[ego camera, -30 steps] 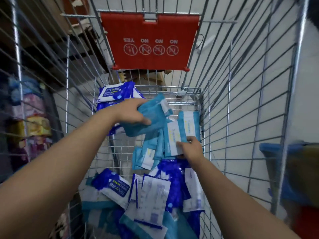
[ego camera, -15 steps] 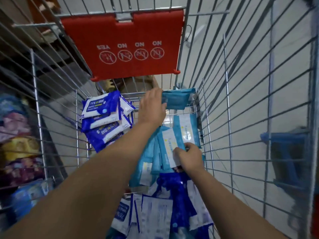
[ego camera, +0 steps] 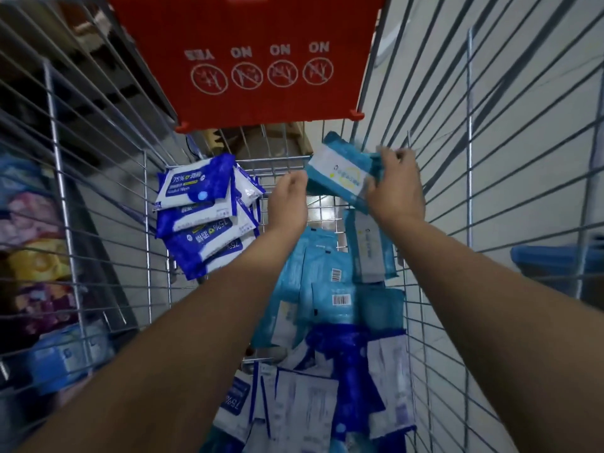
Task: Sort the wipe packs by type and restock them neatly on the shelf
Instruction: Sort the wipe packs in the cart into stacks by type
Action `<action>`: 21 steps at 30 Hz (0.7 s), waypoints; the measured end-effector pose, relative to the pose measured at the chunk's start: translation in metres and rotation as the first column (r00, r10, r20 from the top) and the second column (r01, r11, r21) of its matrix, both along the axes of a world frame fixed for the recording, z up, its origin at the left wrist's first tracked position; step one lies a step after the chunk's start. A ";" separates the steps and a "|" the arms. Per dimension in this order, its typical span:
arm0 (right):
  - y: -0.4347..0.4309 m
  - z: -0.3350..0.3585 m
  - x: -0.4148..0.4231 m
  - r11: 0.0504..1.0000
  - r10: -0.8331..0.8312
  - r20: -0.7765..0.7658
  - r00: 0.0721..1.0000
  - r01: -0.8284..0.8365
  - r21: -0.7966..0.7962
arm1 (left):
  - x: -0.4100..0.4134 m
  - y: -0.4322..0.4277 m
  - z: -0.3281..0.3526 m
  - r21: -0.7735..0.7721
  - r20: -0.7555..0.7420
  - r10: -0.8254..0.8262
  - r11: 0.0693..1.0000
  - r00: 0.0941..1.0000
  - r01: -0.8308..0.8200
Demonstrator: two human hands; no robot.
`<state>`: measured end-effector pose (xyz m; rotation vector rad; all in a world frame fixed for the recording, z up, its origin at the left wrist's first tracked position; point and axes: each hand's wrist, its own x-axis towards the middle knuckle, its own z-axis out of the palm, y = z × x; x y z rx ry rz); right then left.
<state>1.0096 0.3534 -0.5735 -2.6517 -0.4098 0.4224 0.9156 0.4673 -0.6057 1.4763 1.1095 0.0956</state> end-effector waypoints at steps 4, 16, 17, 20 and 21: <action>-0.004 0.000 -0.009 0.991 -0.056 0.009 0.998 0.055 0.124 | -0.023 -0.005 -0.021 0.236 -0.219 -0.327 0.897 0.919 0.375; -0.032 -0.027 -0.090 0.962 -0.244 -0.291 0.925 0.193 -0.193 | -0.049 -0.031 -0.016 0.374 -0.532 -0.314 0.746 0.786 0.551; -0.031 -0.027 -0.091 0.957 -0.276 -0.291 0.916 0.233 -0.174 | -0.051 -0.031 -0.013 0.326 -0.518 -0.299 0.797 0.801 0.508; -0.033 -0.023 -0.097 0.901 -0.401 -0.365 0.840 0.434 0.008 | -0.054 -0.028 -0.011 0.152 -0.489 -0.236 0.925 0.840 0.348; -0.034 -0.020 -0.100 0.865 -0.439 -0.396 0.807 0.498 0.056 | -0.054 -0.026 -0.010 0.096 -0.499 -0.223 0.946 0.837 0.309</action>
